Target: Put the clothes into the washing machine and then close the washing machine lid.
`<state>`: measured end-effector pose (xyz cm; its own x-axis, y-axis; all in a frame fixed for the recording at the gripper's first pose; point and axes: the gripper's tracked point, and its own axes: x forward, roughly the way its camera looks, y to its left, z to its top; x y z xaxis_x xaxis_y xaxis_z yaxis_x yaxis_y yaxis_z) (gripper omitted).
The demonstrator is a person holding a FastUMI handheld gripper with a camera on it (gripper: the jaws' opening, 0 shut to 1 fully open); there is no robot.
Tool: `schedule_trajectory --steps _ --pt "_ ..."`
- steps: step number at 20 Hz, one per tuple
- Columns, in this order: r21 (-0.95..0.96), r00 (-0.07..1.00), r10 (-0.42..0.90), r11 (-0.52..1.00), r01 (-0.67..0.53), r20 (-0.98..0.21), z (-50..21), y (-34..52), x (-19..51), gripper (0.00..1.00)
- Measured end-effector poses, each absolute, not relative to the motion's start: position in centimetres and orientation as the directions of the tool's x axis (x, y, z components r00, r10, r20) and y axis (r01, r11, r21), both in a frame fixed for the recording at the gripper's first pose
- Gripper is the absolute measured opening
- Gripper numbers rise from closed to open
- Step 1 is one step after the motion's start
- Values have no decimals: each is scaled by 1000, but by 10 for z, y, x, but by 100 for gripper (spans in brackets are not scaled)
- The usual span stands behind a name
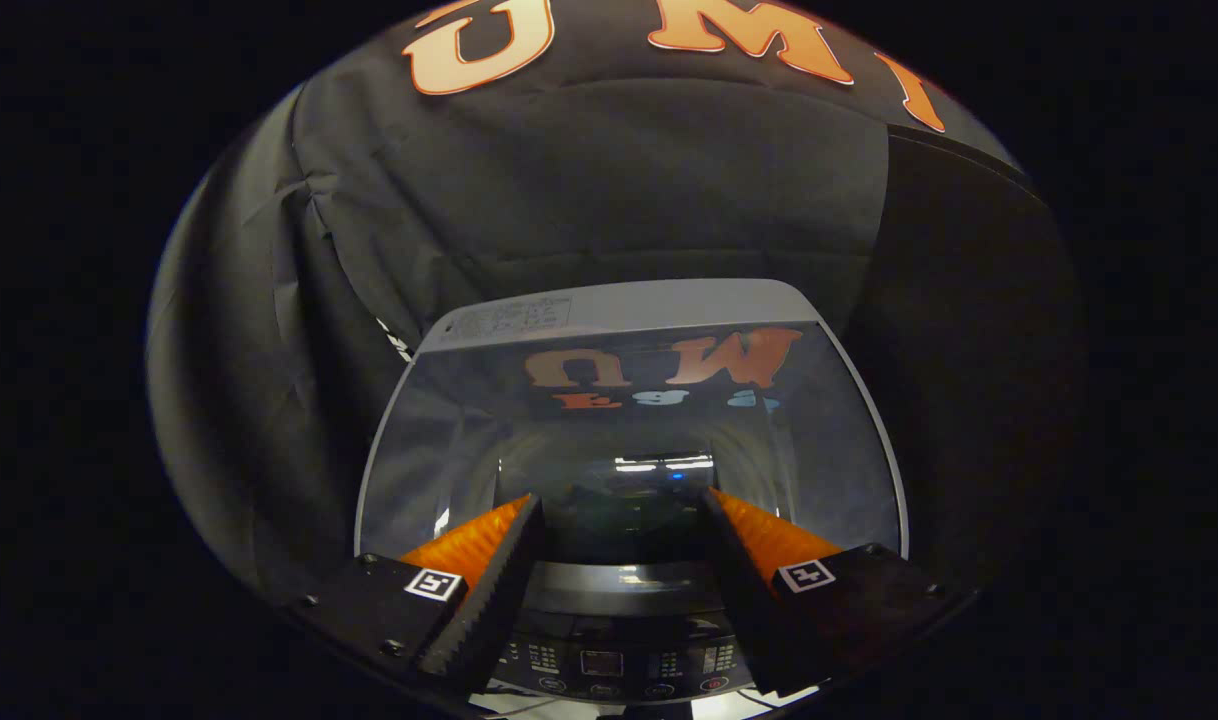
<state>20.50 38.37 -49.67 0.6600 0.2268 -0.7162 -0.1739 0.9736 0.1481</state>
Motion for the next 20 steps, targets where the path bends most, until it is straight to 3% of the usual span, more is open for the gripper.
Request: schedule_trajectory --steps 4,13,20 --pt "176 692 261 965 -193 -673 -462 389 205 99" --pt "137 851 328 945 -298 -411 -269 350 178 99" --pt "84 951 239 970 -227 -194 -133 258 127 98"
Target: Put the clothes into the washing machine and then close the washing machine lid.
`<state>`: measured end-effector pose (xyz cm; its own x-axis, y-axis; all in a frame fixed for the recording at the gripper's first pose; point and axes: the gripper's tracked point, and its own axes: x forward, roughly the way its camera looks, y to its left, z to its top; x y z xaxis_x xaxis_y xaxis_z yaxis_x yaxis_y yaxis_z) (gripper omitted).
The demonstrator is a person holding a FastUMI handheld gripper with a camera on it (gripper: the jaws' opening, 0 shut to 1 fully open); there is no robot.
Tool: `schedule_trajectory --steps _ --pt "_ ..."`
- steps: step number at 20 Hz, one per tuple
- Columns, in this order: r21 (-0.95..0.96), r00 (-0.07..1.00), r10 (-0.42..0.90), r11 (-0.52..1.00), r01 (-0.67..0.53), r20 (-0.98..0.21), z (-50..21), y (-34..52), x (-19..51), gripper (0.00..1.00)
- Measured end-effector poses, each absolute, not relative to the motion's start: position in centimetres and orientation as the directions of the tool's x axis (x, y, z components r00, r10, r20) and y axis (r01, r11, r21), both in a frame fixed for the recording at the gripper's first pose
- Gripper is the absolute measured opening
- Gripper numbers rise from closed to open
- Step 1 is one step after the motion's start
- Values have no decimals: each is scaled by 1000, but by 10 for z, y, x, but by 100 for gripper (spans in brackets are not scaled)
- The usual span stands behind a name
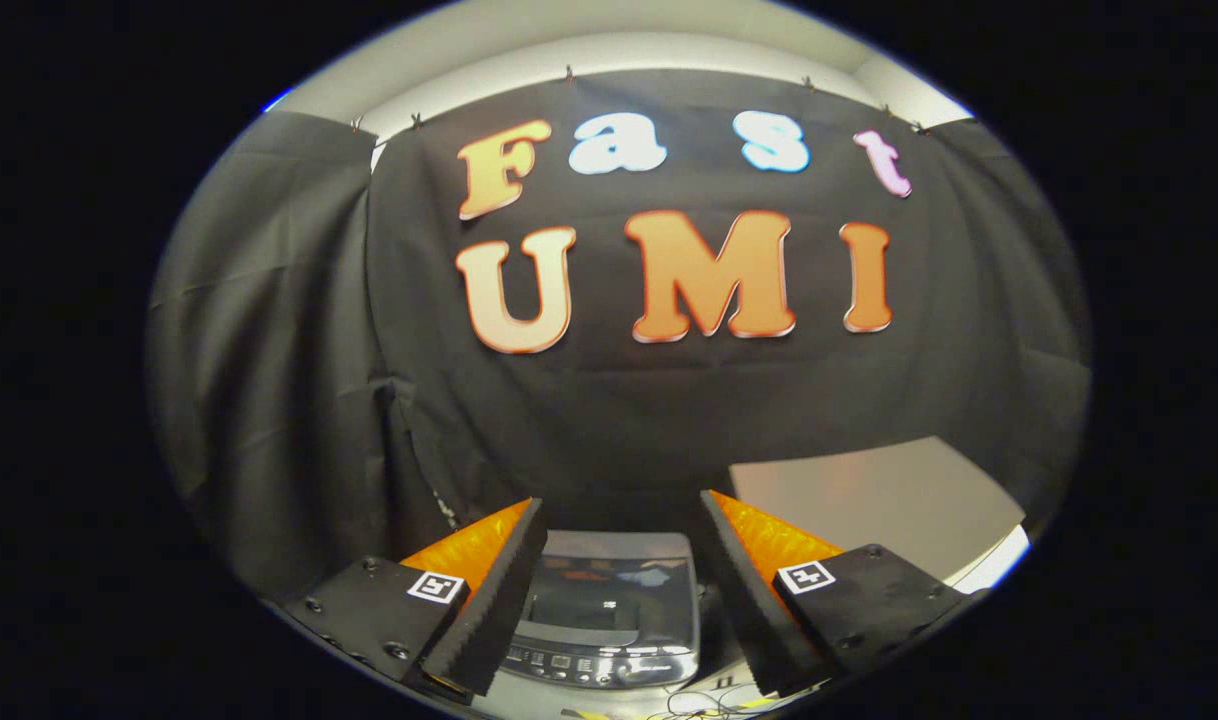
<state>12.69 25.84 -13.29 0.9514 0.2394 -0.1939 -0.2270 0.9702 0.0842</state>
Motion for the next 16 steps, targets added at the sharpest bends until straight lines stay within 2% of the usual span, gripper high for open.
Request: schedule_trajectory --steps 7,10,16 --pt "64 989 85 995 -78 -119 -93 143 67 98" --pt "58 996 38 998 -33 -79 -80 105 62 98" --pt "64 998 15 998 -12 -54 -72 57 64 98"
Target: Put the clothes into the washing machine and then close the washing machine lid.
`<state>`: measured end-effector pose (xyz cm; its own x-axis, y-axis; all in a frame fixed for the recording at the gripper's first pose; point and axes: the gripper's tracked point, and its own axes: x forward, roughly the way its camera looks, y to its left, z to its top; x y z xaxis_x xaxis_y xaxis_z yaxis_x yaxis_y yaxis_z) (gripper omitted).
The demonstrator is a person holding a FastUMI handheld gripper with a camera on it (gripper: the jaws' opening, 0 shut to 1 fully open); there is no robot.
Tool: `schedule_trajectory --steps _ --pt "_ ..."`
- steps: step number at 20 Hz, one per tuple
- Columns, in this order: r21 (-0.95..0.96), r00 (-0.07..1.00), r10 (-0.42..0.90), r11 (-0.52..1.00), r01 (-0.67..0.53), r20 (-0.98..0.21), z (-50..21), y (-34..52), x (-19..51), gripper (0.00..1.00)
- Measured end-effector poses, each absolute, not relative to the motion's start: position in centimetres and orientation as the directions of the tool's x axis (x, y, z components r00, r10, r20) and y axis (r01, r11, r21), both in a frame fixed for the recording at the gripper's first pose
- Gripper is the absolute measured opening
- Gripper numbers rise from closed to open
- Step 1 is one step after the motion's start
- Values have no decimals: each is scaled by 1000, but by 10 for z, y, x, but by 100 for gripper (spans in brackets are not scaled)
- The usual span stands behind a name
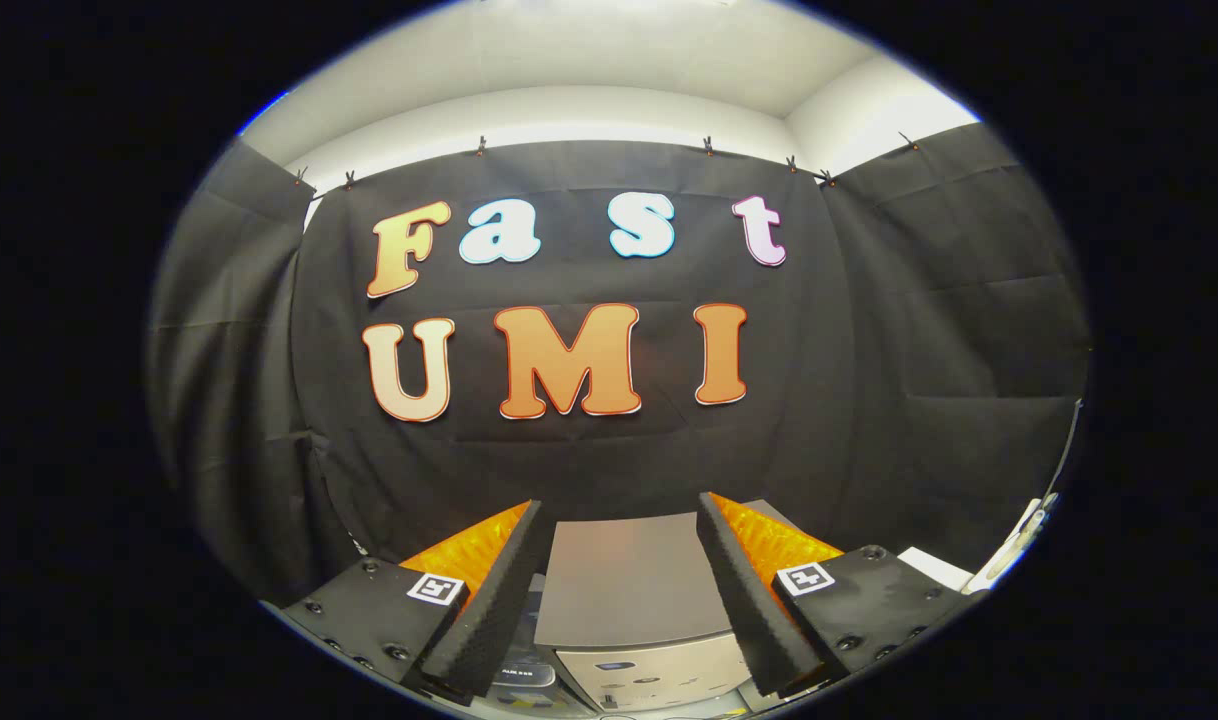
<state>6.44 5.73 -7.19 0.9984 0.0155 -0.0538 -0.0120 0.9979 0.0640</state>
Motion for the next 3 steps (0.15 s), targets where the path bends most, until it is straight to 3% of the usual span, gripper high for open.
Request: schedule_trajectory --steps 3 --pt "71 998 24 997 -20 -55 -73 45 79 98"
